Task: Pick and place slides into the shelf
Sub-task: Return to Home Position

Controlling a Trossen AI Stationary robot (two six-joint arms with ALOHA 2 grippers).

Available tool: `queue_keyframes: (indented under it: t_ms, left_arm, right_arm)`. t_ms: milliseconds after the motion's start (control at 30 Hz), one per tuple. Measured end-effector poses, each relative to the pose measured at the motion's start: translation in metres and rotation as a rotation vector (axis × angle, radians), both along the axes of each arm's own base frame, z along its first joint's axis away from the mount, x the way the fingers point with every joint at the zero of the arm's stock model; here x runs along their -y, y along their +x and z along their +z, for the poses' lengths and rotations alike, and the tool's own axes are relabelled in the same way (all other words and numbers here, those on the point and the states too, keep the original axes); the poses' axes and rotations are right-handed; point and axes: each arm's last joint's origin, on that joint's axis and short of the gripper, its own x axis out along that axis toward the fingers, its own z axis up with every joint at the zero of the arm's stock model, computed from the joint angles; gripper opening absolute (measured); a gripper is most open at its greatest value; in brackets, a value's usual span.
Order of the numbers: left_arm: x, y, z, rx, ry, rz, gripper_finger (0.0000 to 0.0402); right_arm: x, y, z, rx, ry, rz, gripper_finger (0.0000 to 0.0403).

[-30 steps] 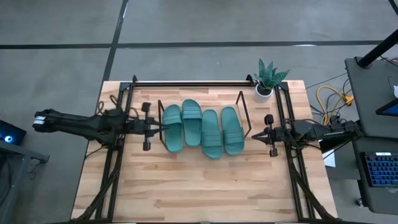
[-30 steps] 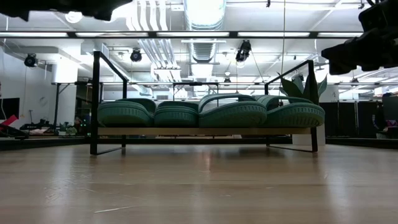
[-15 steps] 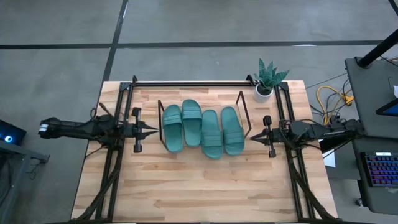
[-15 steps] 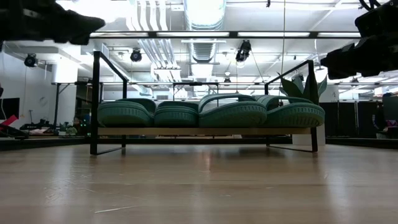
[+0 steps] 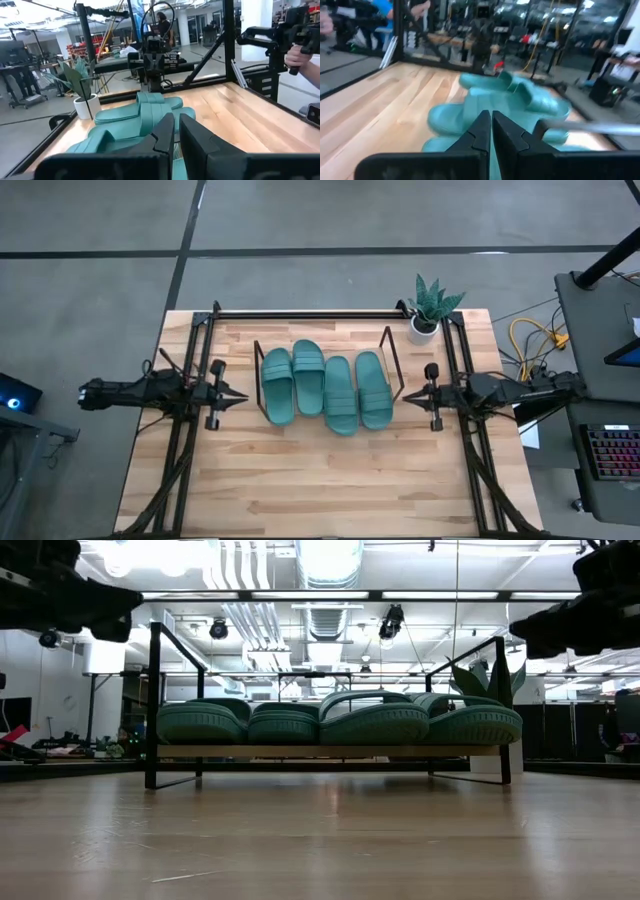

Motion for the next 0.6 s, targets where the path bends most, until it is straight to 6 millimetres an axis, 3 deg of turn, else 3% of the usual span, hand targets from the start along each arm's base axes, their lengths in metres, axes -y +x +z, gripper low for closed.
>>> queue_keyframes:
  t_ms: [333, 600]
  left_arm:
    - [0.000, 0.005, -0.022, -0.041, -0.030, 0.008, 0.0013]
    - [0.001, 0.008, -0.025, -0.024, -0.024, 0.000, 0.0013]
  right_arm:
    - [0.000, 0.001, 0.000, 0.020, -0.024, -0.016, 0.0008]
    - [0.001, 0.001, 0.000, 0.025, -0.044, -0.042, 0.0008]
